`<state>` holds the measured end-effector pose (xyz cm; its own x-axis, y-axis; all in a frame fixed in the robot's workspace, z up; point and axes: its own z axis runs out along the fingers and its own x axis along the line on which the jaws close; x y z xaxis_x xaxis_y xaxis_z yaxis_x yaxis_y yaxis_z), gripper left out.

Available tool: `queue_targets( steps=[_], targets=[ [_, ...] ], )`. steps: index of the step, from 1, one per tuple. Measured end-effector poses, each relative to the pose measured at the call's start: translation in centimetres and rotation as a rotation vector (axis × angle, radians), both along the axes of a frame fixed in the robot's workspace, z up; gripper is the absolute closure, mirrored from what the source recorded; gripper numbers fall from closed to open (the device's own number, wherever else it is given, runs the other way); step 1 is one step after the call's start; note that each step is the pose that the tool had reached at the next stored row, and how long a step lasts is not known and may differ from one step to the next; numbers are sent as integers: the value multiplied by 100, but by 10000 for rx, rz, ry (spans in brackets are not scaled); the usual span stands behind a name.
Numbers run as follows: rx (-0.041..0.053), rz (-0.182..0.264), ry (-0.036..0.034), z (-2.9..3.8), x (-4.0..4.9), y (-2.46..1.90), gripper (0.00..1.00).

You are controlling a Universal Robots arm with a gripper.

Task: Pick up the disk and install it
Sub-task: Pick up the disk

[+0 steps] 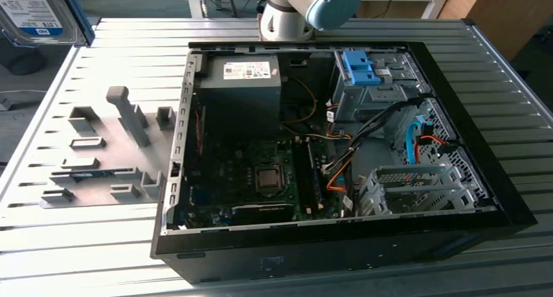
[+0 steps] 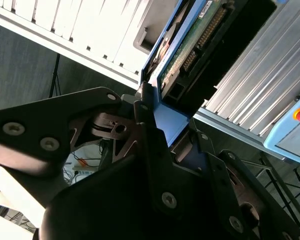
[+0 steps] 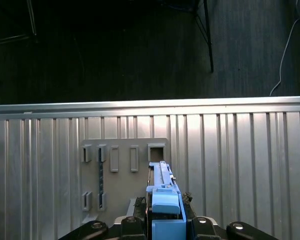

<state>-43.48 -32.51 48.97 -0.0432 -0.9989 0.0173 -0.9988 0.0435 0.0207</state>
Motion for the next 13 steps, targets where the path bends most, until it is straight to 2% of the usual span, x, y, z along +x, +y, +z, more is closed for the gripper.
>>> queue_targets(
  steps=[7,13],
  targets=[
    [0,0,1,2,1,0,63],
    [0,0,2,2,42,0,63]
  ],
)
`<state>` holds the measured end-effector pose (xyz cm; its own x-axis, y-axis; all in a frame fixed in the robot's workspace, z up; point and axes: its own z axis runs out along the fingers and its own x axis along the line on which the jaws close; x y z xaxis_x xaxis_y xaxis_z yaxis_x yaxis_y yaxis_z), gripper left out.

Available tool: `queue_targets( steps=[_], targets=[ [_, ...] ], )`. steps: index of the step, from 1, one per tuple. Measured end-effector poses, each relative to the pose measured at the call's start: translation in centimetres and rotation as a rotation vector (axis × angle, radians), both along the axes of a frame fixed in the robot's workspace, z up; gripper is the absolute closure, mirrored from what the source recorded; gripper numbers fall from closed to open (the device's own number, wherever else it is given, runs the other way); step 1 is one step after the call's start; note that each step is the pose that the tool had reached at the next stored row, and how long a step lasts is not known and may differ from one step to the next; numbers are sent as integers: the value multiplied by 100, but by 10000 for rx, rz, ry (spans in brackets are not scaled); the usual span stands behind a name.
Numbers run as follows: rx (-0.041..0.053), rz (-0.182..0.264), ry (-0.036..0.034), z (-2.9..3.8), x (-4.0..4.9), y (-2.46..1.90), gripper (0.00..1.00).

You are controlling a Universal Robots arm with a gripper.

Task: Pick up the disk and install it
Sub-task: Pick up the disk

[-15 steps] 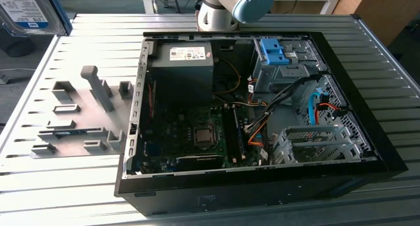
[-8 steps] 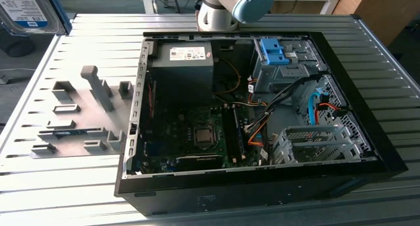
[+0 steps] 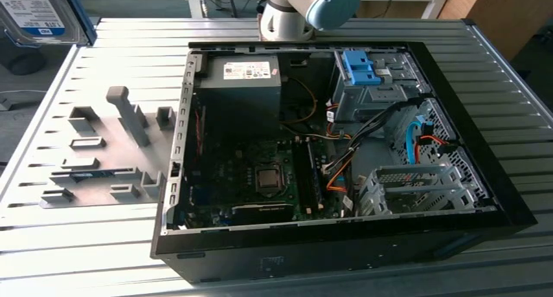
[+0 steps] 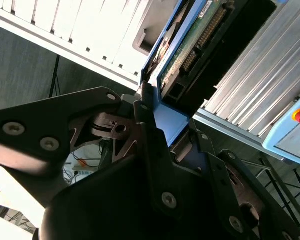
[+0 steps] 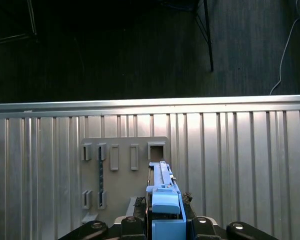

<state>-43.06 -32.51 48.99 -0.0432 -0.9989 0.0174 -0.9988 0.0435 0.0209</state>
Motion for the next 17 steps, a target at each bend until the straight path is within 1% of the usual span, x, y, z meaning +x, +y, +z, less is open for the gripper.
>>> queue_targets(
  steps=[17],
  targets=[
    [0,-1,-2,-1,179,0,63]
  ],
)
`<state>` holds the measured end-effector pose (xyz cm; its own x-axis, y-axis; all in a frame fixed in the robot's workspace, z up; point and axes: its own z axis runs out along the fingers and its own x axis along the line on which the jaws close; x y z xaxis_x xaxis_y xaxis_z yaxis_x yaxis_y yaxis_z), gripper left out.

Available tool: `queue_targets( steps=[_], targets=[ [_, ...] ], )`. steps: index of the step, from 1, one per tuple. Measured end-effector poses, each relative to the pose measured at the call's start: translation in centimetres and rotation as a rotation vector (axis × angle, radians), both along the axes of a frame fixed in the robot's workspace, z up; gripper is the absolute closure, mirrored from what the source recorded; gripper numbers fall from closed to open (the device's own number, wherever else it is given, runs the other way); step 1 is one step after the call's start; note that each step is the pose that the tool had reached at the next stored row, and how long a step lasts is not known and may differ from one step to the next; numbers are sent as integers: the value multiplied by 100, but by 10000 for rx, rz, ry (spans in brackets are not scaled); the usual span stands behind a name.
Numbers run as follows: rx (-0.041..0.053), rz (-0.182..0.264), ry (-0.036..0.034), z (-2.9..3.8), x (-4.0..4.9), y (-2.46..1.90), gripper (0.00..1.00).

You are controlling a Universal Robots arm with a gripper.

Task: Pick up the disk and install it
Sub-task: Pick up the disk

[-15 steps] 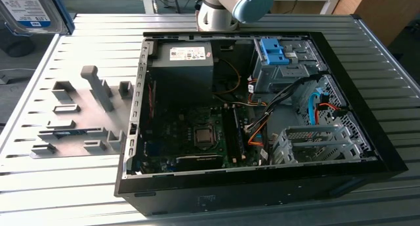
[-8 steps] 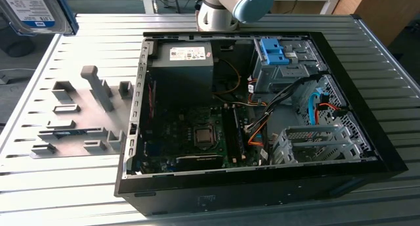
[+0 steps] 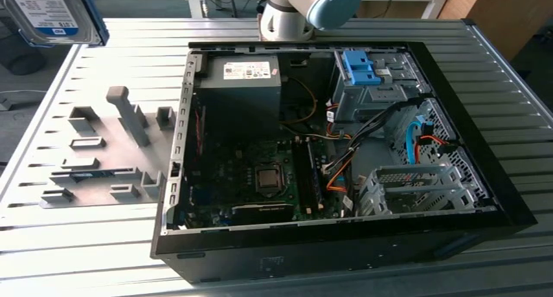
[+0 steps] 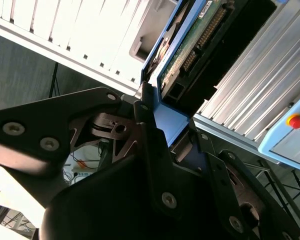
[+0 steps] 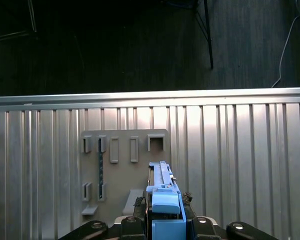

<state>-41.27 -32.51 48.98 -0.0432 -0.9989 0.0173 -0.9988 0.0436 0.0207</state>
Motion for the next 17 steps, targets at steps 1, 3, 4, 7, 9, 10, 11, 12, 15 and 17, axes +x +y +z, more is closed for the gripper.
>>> queue_targets(
  steps=[1,3,4,7,9,10,11,12,15,17],
  targets=[
    [-1,0,1,1,9,0,63],
    [0,0,1,1,27,0,63],
    [-1,0,1,0,38,0,63],
    [0,0,0,0,70,0,63],
    [0,1,1,0,90,0,63],
    [0,0,0,0,100,0,63],
    [0,1,0,0,109,0,63],
    [0,0,1,1,118,0,63],
    [0,0,0,0,144,0,63],
    [0,0,0,0,164,0,63]
  ],
)
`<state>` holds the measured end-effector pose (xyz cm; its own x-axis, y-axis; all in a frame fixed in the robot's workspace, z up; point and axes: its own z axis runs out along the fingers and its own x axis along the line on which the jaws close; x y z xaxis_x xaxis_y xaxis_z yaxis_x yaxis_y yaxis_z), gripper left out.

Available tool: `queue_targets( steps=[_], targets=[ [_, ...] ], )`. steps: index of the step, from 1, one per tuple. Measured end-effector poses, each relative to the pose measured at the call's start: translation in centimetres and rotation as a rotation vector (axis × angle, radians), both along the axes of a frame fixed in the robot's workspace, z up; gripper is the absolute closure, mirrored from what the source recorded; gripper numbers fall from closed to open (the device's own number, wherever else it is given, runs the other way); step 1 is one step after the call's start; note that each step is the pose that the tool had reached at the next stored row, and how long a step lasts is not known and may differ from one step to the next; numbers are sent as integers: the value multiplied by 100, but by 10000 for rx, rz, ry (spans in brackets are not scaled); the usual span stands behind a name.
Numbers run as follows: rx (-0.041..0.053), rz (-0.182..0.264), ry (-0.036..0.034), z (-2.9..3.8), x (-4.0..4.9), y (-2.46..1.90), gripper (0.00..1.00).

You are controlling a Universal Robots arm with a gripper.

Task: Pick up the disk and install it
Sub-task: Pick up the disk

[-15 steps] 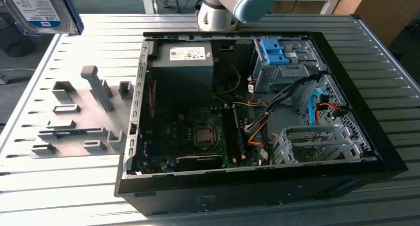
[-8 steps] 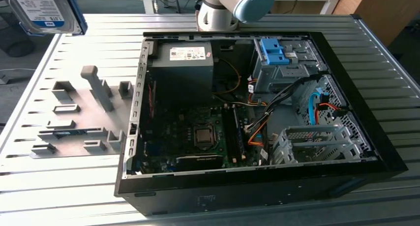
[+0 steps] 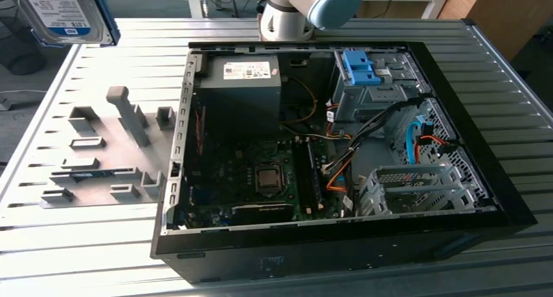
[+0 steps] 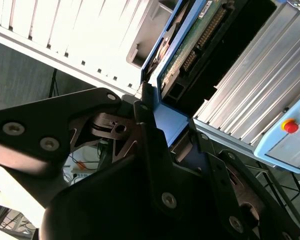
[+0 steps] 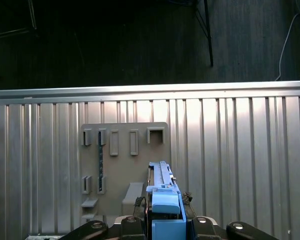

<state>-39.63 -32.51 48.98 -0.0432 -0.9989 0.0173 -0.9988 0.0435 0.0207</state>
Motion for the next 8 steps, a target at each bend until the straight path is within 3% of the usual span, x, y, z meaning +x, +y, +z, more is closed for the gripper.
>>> queue_targets(
  steps=[8],
  targets=[
    [0,0,1,0,71,0,63]
  ],
)
